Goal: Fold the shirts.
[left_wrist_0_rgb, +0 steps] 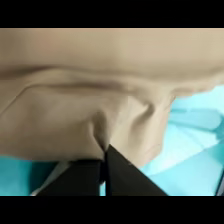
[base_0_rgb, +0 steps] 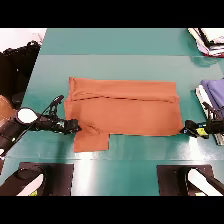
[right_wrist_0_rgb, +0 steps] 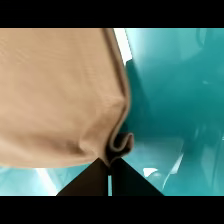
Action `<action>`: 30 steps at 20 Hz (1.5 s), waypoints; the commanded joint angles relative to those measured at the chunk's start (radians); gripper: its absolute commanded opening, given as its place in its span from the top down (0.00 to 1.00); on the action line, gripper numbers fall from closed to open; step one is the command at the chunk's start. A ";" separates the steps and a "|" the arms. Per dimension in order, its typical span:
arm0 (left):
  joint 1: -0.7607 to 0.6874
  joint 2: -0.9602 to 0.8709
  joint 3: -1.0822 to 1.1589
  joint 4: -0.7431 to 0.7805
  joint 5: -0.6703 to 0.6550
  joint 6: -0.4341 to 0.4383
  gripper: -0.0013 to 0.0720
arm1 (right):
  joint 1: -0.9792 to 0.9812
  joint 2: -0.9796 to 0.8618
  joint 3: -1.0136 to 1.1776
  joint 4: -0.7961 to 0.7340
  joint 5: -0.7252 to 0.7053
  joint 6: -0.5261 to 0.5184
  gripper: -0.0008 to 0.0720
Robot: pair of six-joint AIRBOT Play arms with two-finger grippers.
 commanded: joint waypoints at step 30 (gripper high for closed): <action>0.001 -0.382 0.591 0.362 0.085 -0.100 0.23 | 0.213 -0.523 0.827 0.101 0.147 -0.026 0.49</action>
